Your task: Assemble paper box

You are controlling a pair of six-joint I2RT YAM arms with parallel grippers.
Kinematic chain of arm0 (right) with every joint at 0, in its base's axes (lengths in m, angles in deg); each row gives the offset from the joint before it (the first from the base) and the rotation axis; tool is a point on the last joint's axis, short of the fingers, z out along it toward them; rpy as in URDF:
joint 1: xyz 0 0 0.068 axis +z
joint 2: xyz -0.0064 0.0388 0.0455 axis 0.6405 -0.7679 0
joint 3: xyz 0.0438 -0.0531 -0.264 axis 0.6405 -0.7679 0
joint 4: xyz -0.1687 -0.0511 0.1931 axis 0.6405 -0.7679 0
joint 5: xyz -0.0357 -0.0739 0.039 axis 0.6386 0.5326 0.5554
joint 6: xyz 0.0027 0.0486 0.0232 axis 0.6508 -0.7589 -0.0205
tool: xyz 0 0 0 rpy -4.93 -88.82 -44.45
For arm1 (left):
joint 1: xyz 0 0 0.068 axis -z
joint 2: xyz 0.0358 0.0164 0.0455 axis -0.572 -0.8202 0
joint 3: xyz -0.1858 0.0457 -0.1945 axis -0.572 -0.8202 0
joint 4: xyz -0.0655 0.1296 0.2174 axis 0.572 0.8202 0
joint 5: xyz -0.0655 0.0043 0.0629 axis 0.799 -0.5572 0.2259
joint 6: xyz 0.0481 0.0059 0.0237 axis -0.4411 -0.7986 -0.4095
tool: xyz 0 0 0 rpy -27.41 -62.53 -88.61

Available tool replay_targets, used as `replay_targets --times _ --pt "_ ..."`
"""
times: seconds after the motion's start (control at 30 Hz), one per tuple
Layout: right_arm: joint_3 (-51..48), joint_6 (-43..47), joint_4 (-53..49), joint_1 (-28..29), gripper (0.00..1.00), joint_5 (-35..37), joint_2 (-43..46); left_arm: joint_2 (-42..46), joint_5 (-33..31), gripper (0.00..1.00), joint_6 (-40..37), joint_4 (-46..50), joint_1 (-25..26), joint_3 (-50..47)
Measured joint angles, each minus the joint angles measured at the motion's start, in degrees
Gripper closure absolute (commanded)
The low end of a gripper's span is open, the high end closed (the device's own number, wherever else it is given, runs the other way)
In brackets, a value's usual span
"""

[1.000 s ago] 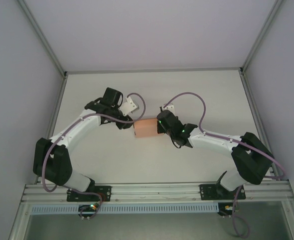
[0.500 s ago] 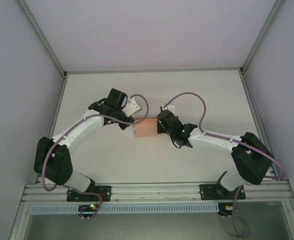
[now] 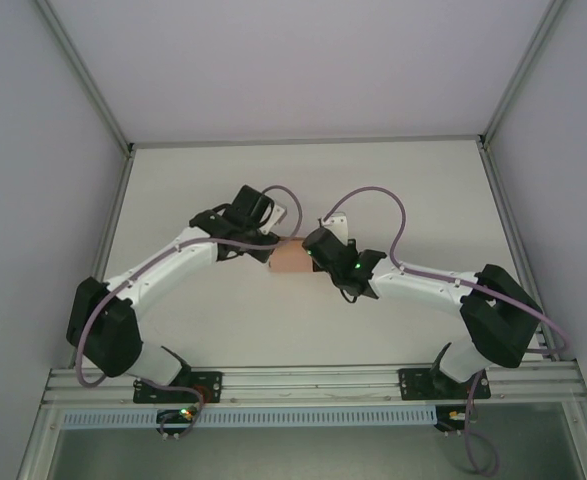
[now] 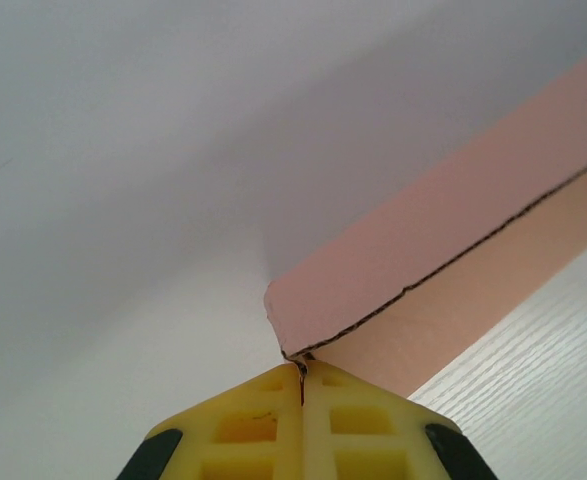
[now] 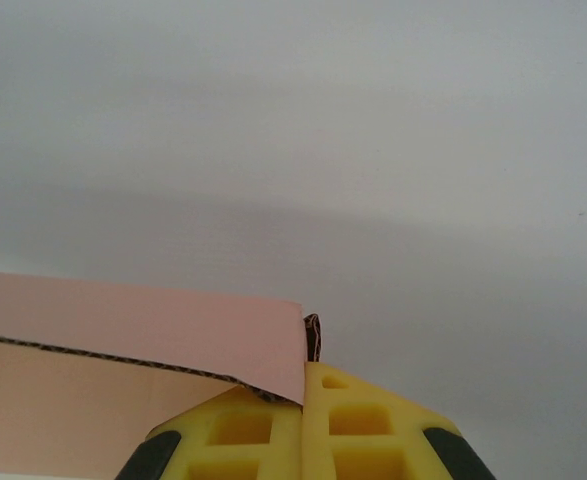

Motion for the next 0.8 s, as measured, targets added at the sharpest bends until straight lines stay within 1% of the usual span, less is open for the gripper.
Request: replay_targets --times 0.1,0.2,0.27,0.33,0.6,0.8 --pt "-0.26 0.04 0.46 0.13 1.00 0.07 0.04 -0.11 4.26 1.00 4.52 0.11 -2.91 0.09" --pt "-0.31 0.13 0.76 0.42 1.00 -0.04 0.04 -0.37 11.32 1.00 8.55 -0.24 -7.43 -0.02" --pt "-0.31 0.13 0.81 0.66 1.00 -0.04 0.04 -0.92 14.23 1.00 10.38 -0.39 -8.70 -0.02" --pt "-0.22 0.11 0.61 0.76 1.00 0.04 0.02 -1.29 16.00 1.00 11.76 -0.44 -8.90 -0.02" --pt "2.38 -1.05 -2.78 0.98 1.00 1.55 -1.60 -1.53 16.92 1.00 14.23 1.90 -8.39 0.48" --pt "3.96 -2.29 -5.27 1.68 1.00 3.21 -2.62 -3.78 16.94 1.00 16.48 4.94 -8.35 3.89"
